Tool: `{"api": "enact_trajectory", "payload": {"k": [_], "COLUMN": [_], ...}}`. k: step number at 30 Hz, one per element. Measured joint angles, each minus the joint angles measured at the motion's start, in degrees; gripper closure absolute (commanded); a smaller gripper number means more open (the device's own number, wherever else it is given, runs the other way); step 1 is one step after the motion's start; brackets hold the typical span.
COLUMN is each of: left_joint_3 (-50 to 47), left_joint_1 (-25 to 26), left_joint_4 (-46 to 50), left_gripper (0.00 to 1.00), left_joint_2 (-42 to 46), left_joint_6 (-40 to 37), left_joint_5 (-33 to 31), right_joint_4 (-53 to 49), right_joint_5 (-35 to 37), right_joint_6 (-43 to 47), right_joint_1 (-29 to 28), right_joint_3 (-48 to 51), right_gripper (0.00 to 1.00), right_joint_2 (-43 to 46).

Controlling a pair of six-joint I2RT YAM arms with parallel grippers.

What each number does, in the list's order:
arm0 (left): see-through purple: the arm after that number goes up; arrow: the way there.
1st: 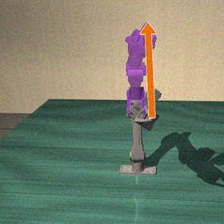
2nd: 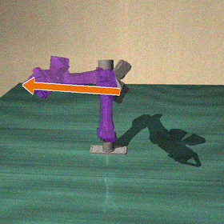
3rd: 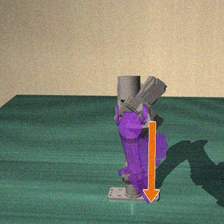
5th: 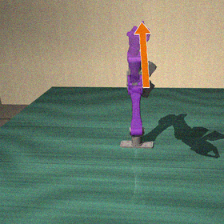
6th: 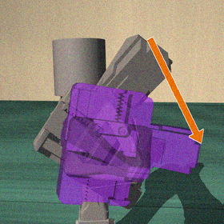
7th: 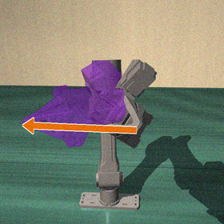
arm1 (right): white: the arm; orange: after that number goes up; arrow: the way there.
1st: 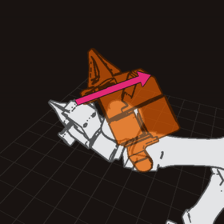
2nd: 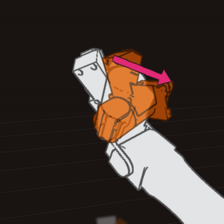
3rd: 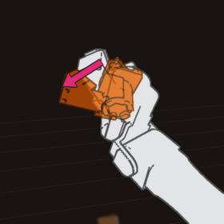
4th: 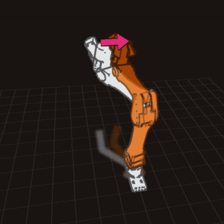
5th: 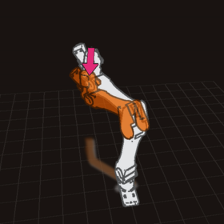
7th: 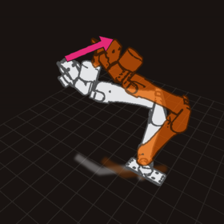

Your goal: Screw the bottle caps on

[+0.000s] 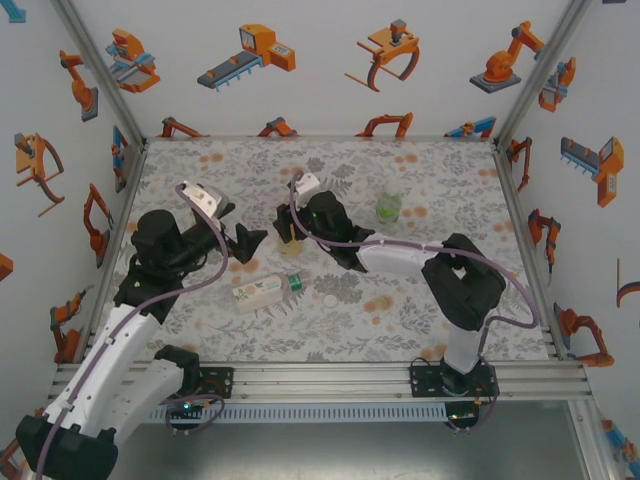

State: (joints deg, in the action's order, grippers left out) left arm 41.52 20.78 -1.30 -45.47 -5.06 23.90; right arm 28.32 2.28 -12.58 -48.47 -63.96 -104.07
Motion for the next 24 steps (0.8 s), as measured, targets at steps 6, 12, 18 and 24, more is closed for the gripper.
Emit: {"api": "enact_trajectory", "payload": {"k": [6,12,18,24], "left_joint_3": [0.3,0.9,0.9,-0.9], "left_joint_1": [-0.2,1.7,10.9,20.6], "left_joint_4": [-0.5,-3.7,-7.7,-13.8], "left_gripper": [0.06,0.07,0.08,0.09], "left_joint_2": [-3.8,-7.3,-7.8,-7.8], "left_joint_6": [1.4,3.0,2.9,3.1], "left_joint_5": [5.3,14.1,21.4,20.2], "right_joint_4": [-5.2,-12.1,-19.5,-25.6], "right_joint_5": [0.4,-0.8,-5.0,-12.2], "right_joint_6": [0.0,-0.1,-0.3,-0.5], "right_joint_1": [0.0,0.0,0.0,0.0], "right_joint_3": [5.2,9.1,11.3,11.9], "right_gripper": [0.48,0.5,0.53,0.55], "right_joint_2": [11.6,25.0,38.0,47.5]}}
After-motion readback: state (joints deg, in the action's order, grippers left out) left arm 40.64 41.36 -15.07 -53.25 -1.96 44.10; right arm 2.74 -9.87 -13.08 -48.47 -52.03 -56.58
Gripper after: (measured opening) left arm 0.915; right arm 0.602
